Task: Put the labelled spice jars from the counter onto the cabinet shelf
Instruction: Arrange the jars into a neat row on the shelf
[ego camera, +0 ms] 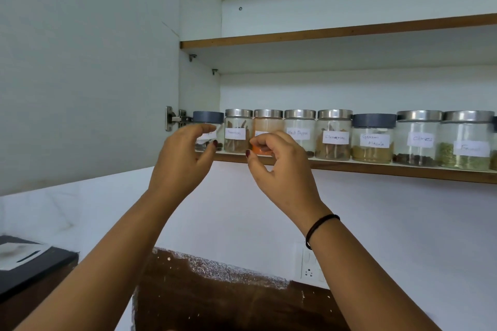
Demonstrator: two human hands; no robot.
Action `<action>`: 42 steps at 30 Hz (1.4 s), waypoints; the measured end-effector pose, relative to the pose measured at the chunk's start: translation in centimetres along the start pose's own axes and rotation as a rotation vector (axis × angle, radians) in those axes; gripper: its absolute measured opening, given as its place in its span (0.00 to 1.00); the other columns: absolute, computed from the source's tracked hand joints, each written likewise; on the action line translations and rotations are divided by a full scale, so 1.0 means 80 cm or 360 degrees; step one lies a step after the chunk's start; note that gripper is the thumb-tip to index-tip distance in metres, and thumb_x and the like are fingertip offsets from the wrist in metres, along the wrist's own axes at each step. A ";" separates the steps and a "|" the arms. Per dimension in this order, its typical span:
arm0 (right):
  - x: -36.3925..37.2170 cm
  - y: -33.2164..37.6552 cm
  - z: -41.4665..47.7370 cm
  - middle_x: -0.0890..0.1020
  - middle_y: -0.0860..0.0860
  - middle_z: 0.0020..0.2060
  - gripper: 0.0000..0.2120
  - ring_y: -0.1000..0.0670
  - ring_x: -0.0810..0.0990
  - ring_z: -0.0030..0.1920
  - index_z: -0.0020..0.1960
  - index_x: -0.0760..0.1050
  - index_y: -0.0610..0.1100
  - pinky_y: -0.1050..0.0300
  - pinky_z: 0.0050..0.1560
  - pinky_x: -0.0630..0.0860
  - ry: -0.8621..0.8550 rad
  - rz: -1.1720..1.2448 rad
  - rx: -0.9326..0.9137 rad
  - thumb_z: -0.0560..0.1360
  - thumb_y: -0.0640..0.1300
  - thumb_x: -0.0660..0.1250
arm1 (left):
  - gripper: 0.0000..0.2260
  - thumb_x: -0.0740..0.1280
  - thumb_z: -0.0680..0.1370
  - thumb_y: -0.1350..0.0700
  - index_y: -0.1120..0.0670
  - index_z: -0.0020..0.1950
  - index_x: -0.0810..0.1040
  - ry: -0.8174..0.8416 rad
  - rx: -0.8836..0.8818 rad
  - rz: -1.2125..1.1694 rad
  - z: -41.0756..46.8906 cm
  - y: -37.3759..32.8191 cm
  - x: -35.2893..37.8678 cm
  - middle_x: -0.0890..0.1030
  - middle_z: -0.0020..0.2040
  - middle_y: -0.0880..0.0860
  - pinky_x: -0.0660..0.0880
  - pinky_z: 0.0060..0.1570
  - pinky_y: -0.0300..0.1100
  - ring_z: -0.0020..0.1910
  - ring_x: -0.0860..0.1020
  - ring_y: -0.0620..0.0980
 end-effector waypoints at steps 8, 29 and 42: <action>0.057 -0.031 0.064 0.82 0.49 0.51 0.11 0.51 0.80 0.52 0.58 0.82 0.43 0.56 0.57 0.77 0.0123 -0.0214 0.0039 0.77 0.42 0.67 | 0.17 0.66 0.80 0.56 0.52 0.70 0.75 0.0207 0.0169 0.0243 0.081 0.074 0.013 0.79 0.65 0.54 0.73 0.63 0.47 0.64 0.77 0.54; 0.168 -0.103 0.218 0.85 0.45 0.46 0.09 0.45 0.82 0.47 0.51 0.84 0.41 0.52 0.51 0.79 0.0464 -0.0991 0.0339 0.79 0.41 0.65 | 0.10 0.67 0.80 0.55 0.57 0.58 0.84 0.0814 0.0426 0.0442 0.233 0.118 0.102 0.83 0.51 0.57 0.76 0.50 0.47 0.50 0.79 0.55; 0.197 -0.127 0.247 0.82 0.43 0.49 0.08 0.44 0.79 0.43 0.52 0.82 0.40 0.54 0.47 0.79 0.0547 -0.1287 0.0331 0.75 0.35 0.67 | 0.10 0.68 0.79 0.58 0.59 0.58 0.84 0.0883 0.0371 0.0466 0.263 0.132 0.149 0.84 0.53 0.57 0.72 0.47 0.41 0.49 0.79 0.53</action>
Point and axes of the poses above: each hand's wrist, its own z-axis towards the middle knuckle, its own x-axis out of the palm, y = z × x, the point moved 5 cm from there along z, towards the middle knuckle
